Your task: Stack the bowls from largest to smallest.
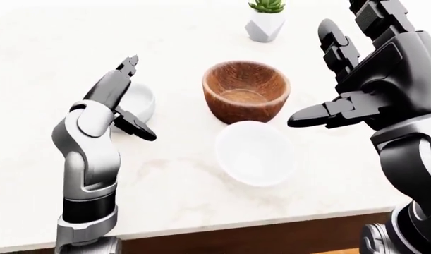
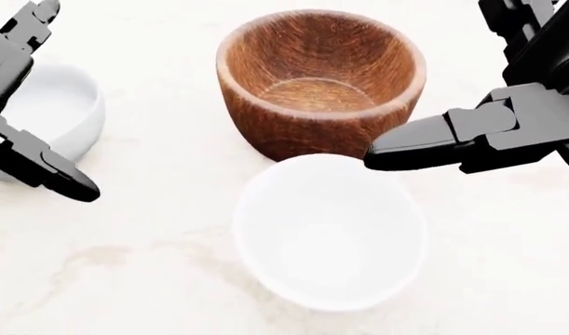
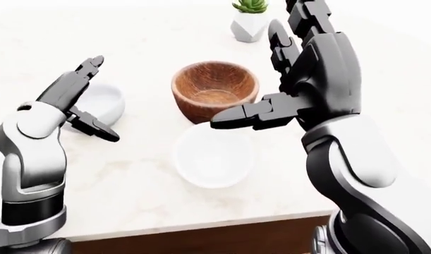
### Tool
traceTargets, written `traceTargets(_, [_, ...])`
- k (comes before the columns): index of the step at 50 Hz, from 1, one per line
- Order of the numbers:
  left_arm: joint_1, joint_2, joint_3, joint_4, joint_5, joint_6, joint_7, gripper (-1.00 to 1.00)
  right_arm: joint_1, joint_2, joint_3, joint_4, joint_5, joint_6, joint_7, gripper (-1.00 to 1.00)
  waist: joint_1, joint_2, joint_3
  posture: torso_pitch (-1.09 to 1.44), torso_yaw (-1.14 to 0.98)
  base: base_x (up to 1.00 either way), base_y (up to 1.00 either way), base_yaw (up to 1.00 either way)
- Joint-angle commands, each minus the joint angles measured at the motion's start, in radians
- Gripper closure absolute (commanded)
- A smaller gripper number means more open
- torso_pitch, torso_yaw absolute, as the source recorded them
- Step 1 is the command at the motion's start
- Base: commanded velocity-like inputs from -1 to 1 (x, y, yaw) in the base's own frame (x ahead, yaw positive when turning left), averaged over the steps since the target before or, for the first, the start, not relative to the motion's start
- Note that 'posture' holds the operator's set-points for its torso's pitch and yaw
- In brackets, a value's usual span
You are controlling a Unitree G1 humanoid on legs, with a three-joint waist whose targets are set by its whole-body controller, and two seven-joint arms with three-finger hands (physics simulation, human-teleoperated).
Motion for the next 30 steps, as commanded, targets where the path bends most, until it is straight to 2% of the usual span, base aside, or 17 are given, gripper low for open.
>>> traceTargets(1, [-0.024, 0.0, -0.001, -0.009, 0.037, -0.026, -0.001, -0.83, -0.02, -0.006, -0.012, -0.008, -0.023, -0.028, 0.013, -1.0, -0.003, -0.001, -0.019, 0.0, 0.0, 0.0, 0.0, 0.0])
traceTargets(3, [-0.01, -0.004, 0.004, 0.008, 0.043, -0.039, -0.013, -0.8, -0.019, -0.002, -0.014, -0.008, -0.031, -0.027, 0.021, -1.0, -0.003, 0.0, -0.021, 0.0, 0.0, 0.0, 0.0, 0.0])
traceTargets(6, [-0.007, 0.009, 0.006, 0.028, 0.061, -0.075, -0.019, -0.63, -0.021, 0.006, -0.011, -0.014, -0.037, -0.019, 0.021, -1.0, -0.006, 0.002, -0.023, 0.0, 0.0, 0.0, 0.0, 0.0])
traceTargets(12, [0.009, 0.021, 0.024, 0.096, 0.082, -0.108, -0.01, -0.49, -0.012, 0.011, -0.017, -0.01, -0.056, -0.021, 0.04, -1.0, -0.009, 0.008, -0.028, 0.0, 0.0, 0.0, 0.0, 0.0])
traceTargets(17, [0.003, 0.045, 0.042, 0.149, 0.095, -0.116, 0.003, -0.48, -0.003, 0.021, -0.015, -0.013, -0.075, -0.021, 0.052, -1.0, -0.011, 0.013, -0.031, 0.0, 0.0, 0.0, 0.0, 0.0])
traceTargets(23, [-0.009, 0.085, 0.055, 0.2, 0.109, -0.124, 0.018, -0.29, -0.003, 0.031, -0.013, -0.013, -0.093, -0.018, 0.064, -1.0, -0.014, 0.011, -0.029, 0.0, 0.0, 0.0, 0.0, 0.0])
traceTargets(30, [0.035, 0.109, 0.058, 0.194, 0.168, -0.13, -0.042, -0.05, -0.001, 0.034, -0.017, -0.012, -0.099, -0.014, 0.069, -1.0, -0.017, 0.01, -0.027, 0.0, 0.0, 0.0, 0.0, 0.0])
